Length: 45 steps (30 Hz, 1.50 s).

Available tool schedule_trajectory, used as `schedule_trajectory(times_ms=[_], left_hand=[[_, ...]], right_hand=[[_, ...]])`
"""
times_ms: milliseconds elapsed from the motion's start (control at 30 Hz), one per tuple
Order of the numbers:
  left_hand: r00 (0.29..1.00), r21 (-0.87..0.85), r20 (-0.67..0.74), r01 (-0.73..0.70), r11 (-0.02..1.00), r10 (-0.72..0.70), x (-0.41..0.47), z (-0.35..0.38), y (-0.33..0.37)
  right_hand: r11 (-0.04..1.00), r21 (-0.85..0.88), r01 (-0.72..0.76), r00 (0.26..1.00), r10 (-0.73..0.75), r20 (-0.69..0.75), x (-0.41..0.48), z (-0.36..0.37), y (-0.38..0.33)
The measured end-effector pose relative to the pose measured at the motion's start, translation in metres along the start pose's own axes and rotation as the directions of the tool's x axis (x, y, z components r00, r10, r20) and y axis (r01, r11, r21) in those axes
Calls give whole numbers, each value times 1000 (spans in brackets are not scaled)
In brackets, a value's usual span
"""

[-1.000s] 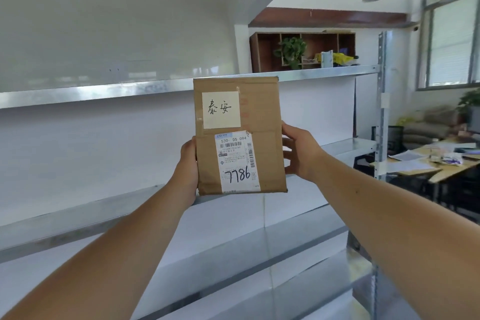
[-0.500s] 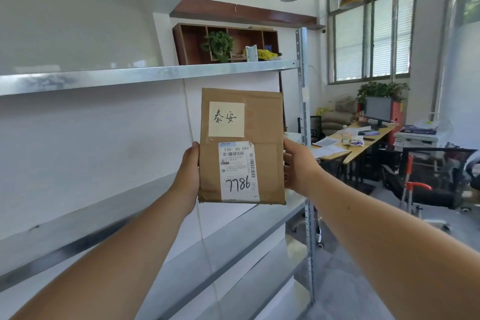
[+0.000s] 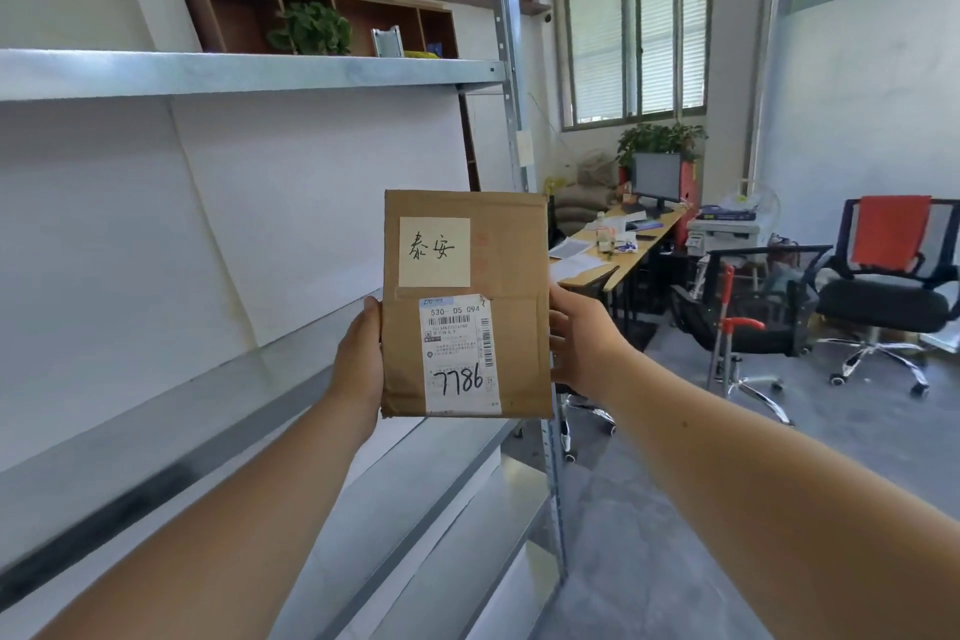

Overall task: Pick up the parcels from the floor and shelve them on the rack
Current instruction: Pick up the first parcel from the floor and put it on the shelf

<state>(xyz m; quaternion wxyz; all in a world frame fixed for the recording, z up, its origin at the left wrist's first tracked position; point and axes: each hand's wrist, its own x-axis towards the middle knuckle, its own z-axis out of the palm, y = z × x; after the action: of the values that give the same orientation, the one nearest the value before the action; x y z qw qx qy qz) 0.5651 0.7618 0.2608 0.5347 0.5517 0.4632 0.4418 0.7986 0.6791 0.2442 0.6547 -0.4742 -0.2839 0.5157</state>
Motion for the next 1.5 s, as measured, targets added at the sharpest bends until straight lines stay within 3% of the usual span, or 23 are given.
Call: schedule_trajectory(times_ms=[267, 467, 667, 800, 1167, 1500], left_hand=[[997, 96, -33, 66, 993, -63, 45, 44, -26], [995, 138, -24, 95, 986, -93, 72, 73, -42], [995, 173, -87, 56, 983, -41, 86, 100, -57], [990, 196, -111, 104, 975, -83, 97, 117, -75], [974, 361, -93, 225, 905, -205, 162, 111, -135], [964, 568, 41, 194, 800, -263, 234, 98, -195]], right_hand=[[994, 89, -61, 995, 67, -68, 54, -42, 19], [993, 52, -106, 988, 111, -106, 81, -69, 23], [986, 54, -160, 976, 166, -144, 103, -97, 38], [969, 147, -198, 958, 223, -182, 115, -117, 65], [928, 218, -303, 891, 357, -280, 165, -113, 126], [875, 350, -335, 811, 457, -364, 205, -98, 188]])
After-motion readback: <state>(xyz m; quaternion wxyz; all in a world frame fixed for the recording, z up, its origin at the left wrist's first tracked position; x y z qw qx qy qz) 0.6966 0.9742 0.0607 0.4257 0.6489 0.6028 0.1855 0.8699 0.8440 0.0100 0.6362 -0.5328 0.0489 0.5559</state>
